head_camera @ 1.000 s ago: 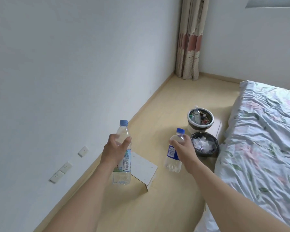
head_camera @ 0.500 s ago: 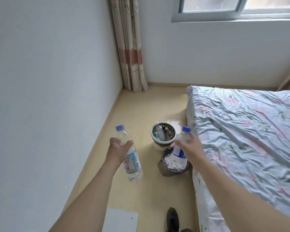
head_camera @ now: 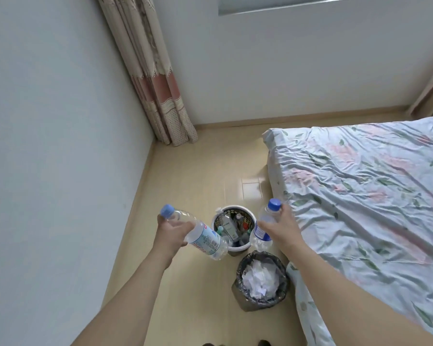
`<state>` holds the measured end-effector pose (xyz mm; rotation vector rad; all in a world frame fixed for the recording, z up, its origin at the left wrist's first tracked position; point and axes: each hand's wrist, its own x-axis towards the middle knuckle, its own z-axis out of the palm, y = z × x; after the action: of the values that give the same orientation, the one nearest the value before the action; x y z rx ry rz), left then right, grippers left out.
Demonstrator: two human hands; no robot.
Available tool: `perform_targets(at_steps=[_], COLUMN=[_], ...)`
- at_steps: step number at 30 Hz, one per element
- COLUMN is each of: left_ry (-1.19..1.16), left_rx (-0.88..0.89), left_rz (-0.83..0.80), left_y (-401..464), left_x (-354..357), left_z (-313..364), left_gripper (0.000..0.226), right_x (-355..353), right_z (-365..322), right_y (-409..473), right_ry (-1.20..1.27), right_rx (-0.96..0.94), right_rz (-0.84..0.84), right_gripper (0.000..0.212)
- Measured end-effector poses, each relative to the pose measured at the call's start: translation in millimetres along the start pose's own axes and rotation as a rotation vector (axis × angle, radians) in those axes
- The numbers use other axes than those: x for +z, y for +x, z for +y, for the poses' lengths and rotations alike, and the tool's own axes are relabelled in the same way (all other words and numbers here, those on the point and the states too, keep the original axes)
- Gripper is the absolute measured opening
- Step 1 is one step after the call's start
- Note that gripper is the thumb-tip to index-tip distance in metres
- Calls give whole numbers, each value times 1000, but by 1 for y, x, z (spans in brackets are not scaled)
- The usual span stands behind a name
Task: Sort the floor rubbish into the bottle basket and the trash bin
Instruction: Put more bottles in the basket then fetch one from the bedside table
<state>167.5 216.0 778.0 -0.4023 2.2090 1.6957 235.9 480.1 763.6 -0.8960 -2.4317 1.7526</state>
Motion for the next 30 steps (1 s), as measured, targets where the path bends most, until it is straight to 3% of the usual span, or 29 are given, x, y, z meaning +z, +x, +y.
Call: perform_targets(at_steps=[4, 7, 10, 13, 15, 21, 25, 30], left_ry=[20, 88, 151, 139, 143, 290, 432, 577], left_rx=[-27, -100, -199, -247, -261, -303, -276, -156], left_rz=[-55, -95, -134, -126, -135, -237, -260, -253], left_y=[83, 174, 290, 386, 424, 478, 478, 451], left_x=[30, 53, 87, 136, 165, 221, 204, 157], left_z=[11, -20, -91, -175, -223, -347, -350, -236], left_gripper=[74, 82, 75, 65, 61, 52, 47, 40], right_x=[22, 63, 124, 185, 217, 280, 275, 221], right_z=[-4, 18, 68, 143, 186, 318, 314, 198], right_y=[81, 158, 249, 340, 380, 438, 428, 391], right_ry=[-101, -126, -173, -256, -321, -421, -449, -488], right_rx=[4, 87, 134, 115, 86, 147, 247, 280], right_rz=[-19, 0, -10, -49, -62, -120, -156, -130], right_gripper=[60, 63, 60, 45, 41, 56, 74, 70])
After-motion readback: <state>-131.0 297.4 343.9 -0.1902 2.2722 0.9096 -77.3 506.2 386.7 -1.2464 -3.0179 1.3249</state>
